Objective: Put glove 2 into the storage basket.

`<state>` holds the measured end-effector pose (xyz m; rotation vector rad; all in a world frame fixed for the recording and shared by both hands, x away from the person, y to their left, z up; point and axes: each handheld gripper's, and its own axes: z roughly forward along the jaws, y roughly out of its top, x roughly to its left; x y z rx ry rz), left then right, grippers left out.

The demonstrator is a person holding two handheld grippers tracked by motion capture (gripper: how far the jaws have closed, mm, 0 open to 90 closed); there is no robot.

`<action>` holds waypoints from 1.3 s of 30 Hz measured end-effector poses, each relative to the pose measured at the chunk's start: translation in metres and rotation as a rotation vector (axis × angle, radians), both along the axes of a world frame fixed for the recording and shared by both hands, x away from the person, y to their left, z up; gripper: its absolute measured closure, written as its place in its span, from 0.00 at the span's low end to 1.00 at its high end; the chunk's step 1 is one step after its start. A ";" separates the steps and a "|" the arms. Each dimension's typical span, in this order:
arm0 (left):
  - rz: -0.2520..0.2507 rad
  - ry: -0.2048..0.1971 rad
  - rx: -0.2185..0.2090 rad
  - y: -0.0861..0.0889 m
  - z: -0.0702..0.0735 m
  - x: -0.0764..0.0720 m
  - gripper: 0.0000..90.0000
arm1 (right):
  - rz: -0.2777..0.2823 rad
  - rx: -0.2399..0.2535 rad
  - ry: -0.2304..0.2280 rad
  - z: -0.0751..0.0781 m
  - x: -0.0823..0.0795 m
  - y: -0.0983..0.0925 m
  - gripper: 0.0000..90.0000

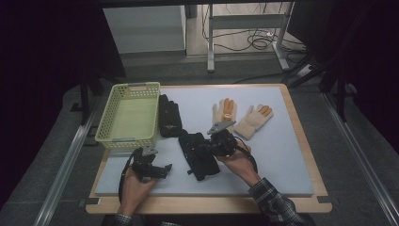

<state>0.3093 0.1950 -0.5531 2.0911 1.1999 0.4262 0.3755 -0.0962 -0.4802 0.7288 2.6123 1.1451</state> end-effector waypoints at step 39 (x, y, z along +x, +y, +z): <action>0.011 -0.002 -0.013 0.017 -0.001 -0.013 0.04 | 0.020 0.067 -0.016 -0.027 0.018 -0.008 0.82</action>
